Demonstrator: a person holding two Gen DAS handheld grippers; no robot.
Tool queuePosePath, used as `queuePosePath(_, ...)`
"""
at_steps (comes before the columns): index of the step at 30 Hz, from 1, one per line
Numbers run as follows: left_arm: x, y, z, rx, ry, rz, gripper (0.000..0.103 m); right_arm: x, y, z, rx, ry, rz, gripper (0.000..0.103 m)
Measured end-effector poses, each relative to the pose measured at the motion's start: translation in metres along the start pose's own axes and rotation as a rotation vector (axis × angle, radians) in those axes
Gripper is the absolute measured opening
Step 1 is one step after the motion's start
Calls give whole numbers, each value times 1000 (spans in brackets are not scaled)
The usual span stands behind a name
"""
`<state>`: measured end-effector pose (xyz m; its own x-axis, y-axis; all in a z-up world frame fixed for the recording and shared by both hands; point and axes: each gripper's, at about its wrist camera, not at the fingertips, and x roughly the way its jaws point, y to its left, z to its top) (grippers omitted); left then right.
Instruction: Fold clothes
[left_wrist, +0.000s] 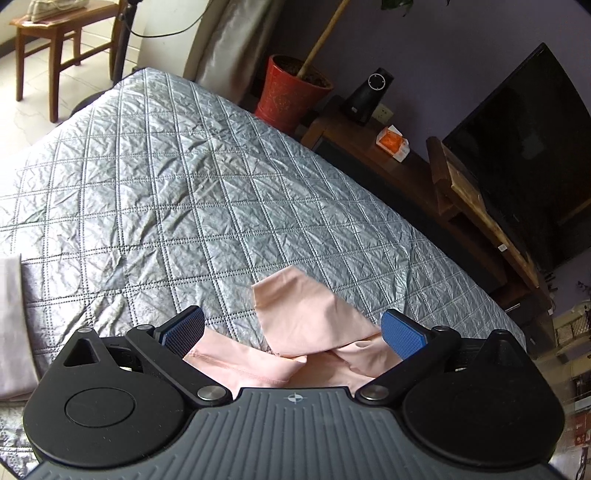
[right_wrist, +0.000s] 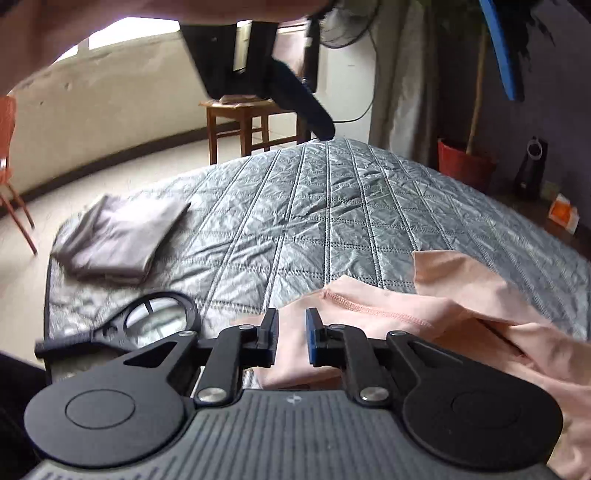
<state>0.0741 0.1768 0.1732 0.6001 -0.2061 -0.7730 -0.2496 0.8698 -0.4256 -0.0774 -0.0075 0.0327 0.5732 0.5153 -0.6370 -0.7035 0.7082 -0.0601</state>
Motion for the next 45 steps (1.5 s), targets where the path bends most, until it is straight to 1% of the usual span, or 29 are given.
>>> queuePosePath(2,-1,1,0,0,0,-3,102,-21,-12,-19,43,12,-27,25)
queuePosePath(3,-2,2,0,1,-1,-5,102,-36,-20,-28,67,8,-58,25)
queuePosePath(4,-2,1,-1,7,0,-5,102,-53,-27,-38,69,6,-104,28)
queuePosePath(5,-1,-2,-2,18,6,-5,102,-70,-35,-49,59,16,-151,30)
queuePosePath(6,0,-4,-4,29,12,-5,102,-85,-42,-58,42,37,-195,36)
queuePosePath(7,1,-6,-6,40,18,-5,103,-98,-50,-67,21,62,-238,39)
queuePosePath(9,5,-13,-11,67,31,-3,103,-120,-63,-85,-38,125,-313,39)
queuePosePath(11,9,-20,-15,93,41,-1,103,-129,-72,-99,-103,227,-336,47)
queuePosePath(12,11,-24,-17,103,44,-1,103,-130,-76,-105,-113,260,-330,51)
queuePosePath(14,13,-31,-22,123,50,-3,103,-129,-83,-115,-108,306,-304,51)
queuePosePath(15,15,-34,-24,133,53,-3,103,-129,-86,-120,-99,314,-302,51)
queuePosePath(17,18,-40,-27,150,59,0,103,-128,-92,-124,-72,299,-290,51)
queuePosePath(18,20,-41,-28,155,63,2,103,-127,-95,-126,-58,290,-280,48)
queuePosePath(19,21,-43,-29,158,67,3,103,-127,-98,-127,-45,281,-271,38)
queuePosePath(20,22,-44,-29,161,69,4,103,-128,-100,-128,-31,286,-254,21)
queuePosePath(21,23,-45,-30,163,71,5,103,-130,-102,-129,-31,296,-245,13)
queuePosePath(24,24,-46,-29,157,69,4,102,-138,-107,-131,-65,314,-250,11)
queuePosePath(27,24,-46,-28,149,66,9,102,-153,-112,-136,-125,345,-280,11)
queuePosePath(29,24,-45,-27,145,66,14,103,-153,-112,-142,-178,429,-280,14)
queuePosePath(30,24,-44,-27,144,65,15,103,-153,-112,-145,-205,478,-276,18)
queuePosePath(31,23,-43,-26,144,63,16,103,-154,-110,-146,-234,497,-284,18)
queuePosePath(32,23,-43,-26,143,62,18,103,-159,-109,-141,-241,473,-297,18)
queuePosePath(33,22,-42,-25,142,60,19,103,-166,-110,-133,-209,428,-300,18)
queuePosePath(35,20,-38,-22,127,54,23,103,-173,-111,-111,-97,320,-296,18)
queuePosePath(36,20,-35,-20,118,51,24,103,-175,-108,-100,-44,264,-286,21)
queuePosePath(38,18,-30,-17,105,46,26,103,-167,-88,-79,-14,186,-209,21)
queuePosePath(40,16,-25,-14,93,42,28,103,-153,-63,-60,-23,122,-128,34)
queuePosePath(43,13,-17,-9,74,35,31,103,-113,-38,-34,-69,79,-28,43)
queuePosePath(45,10,-13,-7,70,34,30,102,-85,-28,-21,-97,71,16,44)
